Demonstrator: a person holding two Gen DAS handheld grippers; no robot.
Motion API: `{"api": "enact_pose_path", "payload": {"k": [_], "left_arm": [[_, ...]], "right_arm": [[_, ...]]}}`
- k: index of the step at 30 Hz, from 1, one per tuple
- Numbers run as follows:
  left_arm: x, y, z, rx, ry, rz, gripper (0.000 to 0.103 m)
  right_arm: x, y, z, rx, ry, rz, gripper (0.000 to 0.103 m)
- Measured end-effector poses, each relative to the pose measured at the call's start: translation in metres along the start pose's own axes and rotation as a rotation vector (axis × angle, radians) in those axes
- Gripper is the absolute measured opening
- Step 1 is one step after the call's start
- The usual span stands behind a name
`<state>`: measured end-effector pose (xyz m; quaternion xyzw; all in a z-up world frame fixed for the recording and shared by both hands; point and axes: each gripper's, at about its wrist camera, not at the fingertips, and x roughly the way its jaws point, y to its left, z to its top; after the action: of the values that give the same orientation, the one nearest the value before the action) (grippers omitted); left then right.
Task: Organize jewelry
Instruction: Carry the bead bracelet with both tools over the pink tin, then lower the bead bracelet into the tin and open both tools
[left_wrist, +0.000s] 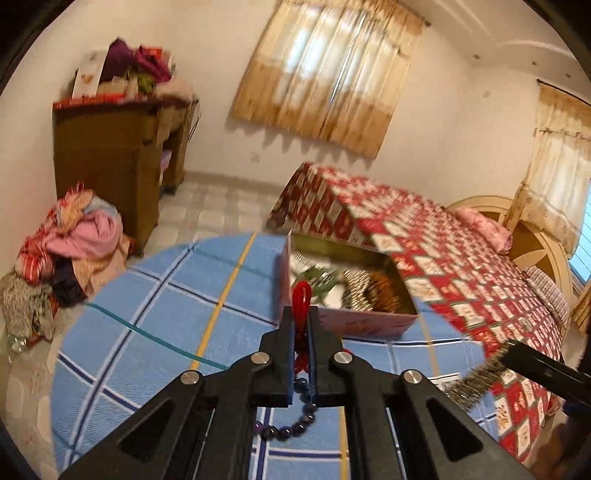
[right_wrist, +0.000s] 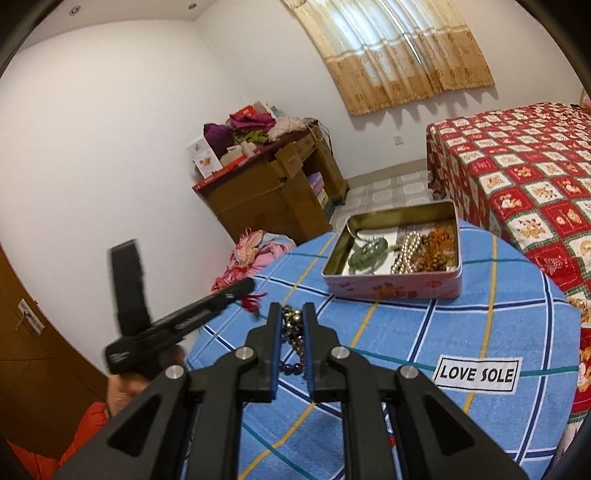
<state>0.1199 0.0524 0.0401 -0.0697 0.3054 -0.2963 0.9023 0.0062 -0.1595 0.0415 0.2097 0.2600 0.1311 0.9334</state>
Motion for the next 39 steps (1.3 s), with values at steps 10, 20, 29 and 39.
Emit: {"api": "enact_pose_path", "payload": {"k": [10,20,29,39], "left_arm": [[-0.031,-0.019,-0.009,0.026,-0.014,0.010,0.004],[-0.022,-0.040,-0.021,0.072,0.021,-0.028,0.004],[0.015,-0.059,0.008,0.089,0.013,-0.073,0.004],[0.103,-0.069,0.037,0.093,0.030,-0.078,0.004]], "right_arm": [[-0.035,0.004,0.017,0.014,-0.063,0.038,0.013],[-0.046,-0.015,0.027,0.057,-0.076,0.036,0.013],[-0.026,-0.031,0.068,0.020,-0.123,0.018,0.013],[0.053,-0.081,0.096,0.069,-0.084,-0.009,0.013]]}}
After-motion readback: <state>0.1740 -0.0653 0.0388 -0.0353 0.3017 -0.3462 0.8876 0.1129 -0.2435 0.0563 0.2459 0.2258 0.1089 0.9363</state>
